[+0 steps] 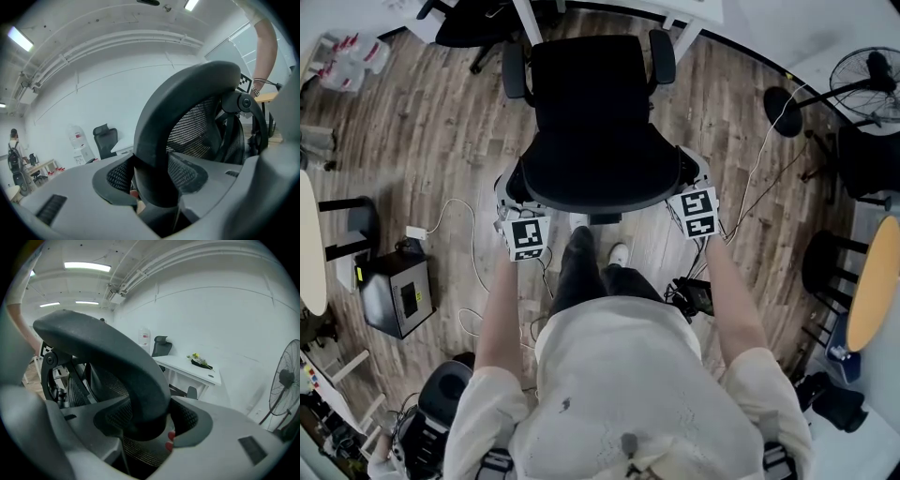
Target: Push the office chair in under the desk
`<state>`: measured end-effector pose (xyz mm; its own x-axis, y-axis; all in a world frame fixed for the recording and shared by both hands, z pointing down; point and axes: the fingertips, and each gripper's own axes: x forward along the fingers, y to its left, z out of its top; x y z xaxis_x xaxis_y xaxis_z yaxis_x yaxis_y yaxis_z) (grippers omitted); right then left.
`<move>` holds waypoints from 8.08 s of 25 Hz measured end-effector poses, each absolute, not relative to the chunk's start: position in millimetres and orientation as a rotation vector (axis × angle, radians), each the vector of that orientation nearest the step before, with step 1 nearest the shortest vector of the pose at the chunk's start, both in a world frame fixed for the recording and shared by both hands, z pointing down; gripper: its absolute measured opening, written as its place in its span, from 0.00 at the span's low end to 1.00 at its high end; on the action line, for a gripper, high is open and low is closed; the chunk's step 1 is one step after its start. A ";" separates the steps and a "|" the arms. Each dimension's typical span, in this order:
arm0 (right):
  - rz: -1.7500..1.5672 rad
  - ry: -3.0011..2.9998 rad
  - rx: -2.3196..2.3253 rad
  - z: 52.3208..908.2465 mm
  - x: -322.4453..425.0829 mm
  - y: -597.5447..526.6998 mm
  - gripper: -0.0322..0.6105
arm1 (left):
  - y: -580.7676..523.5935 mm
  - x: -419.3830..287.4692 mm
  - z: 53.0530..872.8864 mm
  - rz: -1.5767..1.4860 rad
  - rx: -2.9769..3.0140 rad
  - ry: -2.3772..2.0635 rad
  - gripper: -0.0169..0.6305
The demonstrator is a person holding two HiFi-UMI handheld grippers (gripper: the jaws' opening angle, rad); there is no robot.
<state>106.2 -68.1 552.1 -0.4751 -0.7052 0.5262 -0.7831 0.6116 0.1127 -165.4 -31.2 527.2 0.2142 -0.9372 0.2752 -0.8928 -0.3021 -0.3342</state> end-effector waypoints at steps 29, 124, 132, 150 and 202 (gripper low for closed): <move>0.246 -2.269 1.259 551.2 61.4 -129.8 0.45 | -114.5 -211.9 526.1 -0.685 -2.451 1.694 0.40; 0.280 -2.179 1.439 567.0 19.2 -329.6 0.45 | -361.2 -252.3 542.6 -0.702 -2.520 1.506 0.40; 0.274 -2.174 1.441 568.1 15.9 -342.2 0.45 | -373.6 -255.5 543.7 -0.695 -2.521 1.506 0.40; 0.252 -2.191 1.426 573.9 39.3 -386.2 0.45 | -410.5 -232.5 548.3 -0.664 -2.518 1.522 0.40; 0.230 -2.186 1.435 571.4 86.0 -507.0 0.45 | -528.8 -185.8 548.8 -0.657 -2.530 1.524 0.40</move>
